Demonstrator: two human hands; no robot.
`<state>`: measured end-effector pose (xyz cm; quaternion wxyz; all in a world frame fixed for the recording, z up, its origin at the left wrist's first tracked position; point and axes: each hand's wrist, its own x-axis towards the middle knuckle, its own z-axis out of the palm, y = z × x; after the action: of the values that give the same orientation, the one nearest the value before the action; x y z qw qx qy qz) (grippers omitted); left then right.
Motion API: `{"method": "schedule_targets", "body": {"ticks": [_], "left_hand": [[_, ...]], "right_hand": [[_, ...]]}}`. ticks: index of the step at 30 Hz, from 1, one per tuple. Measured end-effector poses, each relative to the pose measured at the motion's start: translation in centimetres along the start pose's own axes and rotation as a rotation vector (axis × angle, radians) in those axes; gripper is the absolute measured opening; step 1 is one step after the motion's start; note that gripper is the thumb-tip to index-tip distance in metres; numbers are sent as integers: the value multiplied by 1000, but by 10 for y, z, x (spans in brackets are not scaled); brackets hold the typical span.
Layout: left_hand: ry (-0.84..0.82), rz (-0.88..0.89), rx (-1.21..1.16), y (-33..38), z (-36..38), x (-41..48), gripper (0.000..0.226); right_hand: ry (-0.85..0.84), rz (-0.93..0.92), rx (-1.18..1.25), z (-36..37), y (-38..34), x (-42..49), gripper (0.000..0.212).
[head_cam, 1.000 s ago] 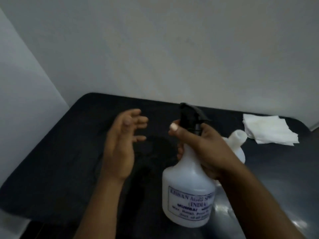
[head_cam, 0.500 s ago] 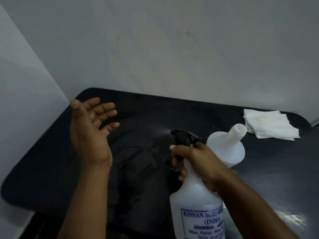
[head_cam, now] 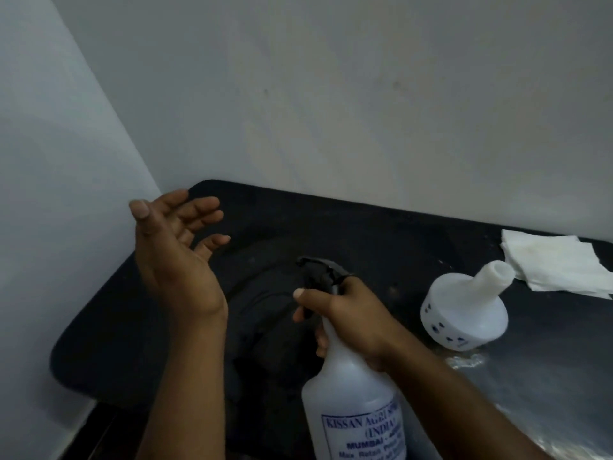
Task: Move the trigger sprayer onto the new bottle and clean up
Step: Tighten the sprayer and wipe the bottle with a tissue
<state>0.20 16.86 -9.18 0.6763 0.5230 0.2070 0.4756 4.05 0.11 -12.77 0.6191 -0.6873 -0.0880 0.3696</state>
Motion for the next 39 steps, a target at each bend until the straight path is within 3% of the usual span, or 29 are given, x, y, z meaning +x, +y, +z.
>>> {"method": "schedule_targets", "body": {"ticks": [5,10,17,22,27,30,33,37,39], "left_hand": [[97,-43,-35,2,-9,8,49],[94,-80,-60,1,-12,9,50],[64,-129,-114,3,-7,4,50],[-9,-171,-140,3,2,-9,52],[-122,-240,-126,-1,9,-18,51],[-369,-337,-19,-2,14,-23,42],[-813,-421,138,-1,20,-33,39],[-1352,-571,329,-2,28,-53,90],[-1482,-620,221,-1,36,-61,93]], "right_hand": [[-36,42,-77,8,-24,22,28],[-62,88,-27,2,-27,16,18],[-148,223,-171,-10,-4,-36,18],[-17,135,-170,-26,3,-53,14],[74,86,-108,-40,1,-52,30],[152,-7,-46,-50,-6,-54,28],[255,-160,20,-58,-17,-56,24],[448,-319,10,-61,-38,-51,23],[496,-372,-6,-61,-50,-51,25]]}}
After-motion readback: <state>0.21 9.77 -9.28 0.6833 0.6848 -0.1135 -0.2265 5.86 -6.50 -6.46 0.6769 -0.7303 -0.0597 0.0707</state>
